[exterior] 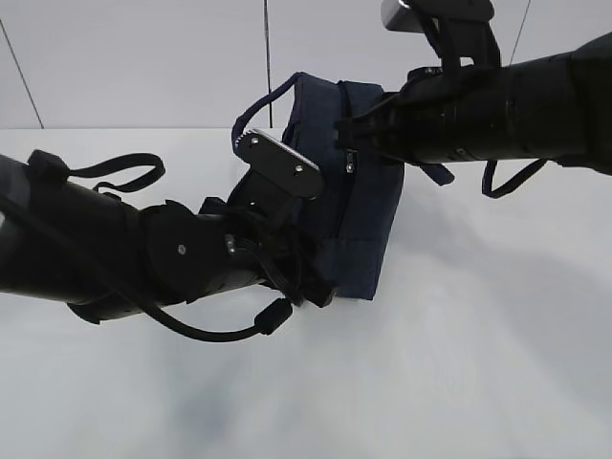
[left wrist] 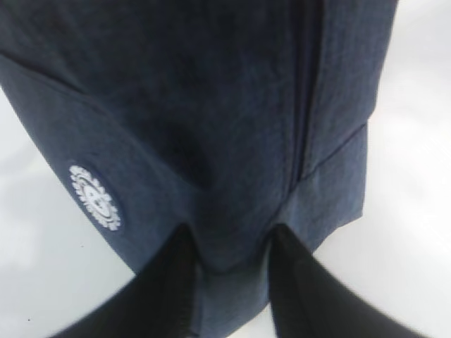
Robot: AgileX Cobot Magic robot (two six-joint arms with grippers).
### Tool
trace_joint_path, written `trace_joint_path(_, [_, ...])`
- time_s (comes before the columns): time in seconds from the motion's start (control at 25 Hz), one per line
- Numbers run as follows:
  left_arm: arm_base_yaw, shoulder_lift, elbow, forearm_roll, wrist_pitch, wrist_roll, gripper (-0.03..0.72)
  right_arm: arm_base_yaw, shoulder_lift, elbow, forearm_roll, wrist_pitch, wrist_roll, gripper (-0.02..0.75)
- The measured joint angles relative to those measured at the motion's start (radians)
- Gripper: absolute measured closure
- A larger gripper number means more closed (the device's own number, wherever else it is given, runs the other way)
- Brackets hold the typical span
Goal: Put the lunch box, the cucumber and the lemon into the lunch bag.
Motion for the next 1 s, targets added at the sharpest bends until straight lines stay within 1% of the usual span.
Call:
trace_joint_path(0.16, [0.0,0.0,-0.001,-0.002,-0.004,0.0,0.617,0.0,0.0,0.0,0.002,0.0,0.0,0.737])
trace_joint_path(0.2, [0.0,0.001,-0.001,-0.004,-0.004,0.0,0.658,0.0,0.0,0.0,0.002,0.0,0.0,0.738])
trace_joint_path(0.24, [0.0,0.001,-0.002,-0.009,-0.004,0.0,0.672,0.0,0.0,0.0,0.002,-0.002,0.0,0.737])
trace_joint_path(0.4, [0.0,0.001,-0.004,-0.038,0.002,-0.001,0.683,0.0,0.0,0.0,0.006,-0.002,0.0,0.737])
trace_joint_path(0.76, [0.0,0.001,-0.005,-0.044,0.08,-0.001,0.685,-0.022,0.0,-0.002,0.006,-0.002,0.0,0.737])
trace_joint_path(1.0, [0.0,-0.033,0.04,-0.044,0.082,-0.001,0.685,-0.023,0.0,-0.015,0.006,0.0,0.0,0.737])
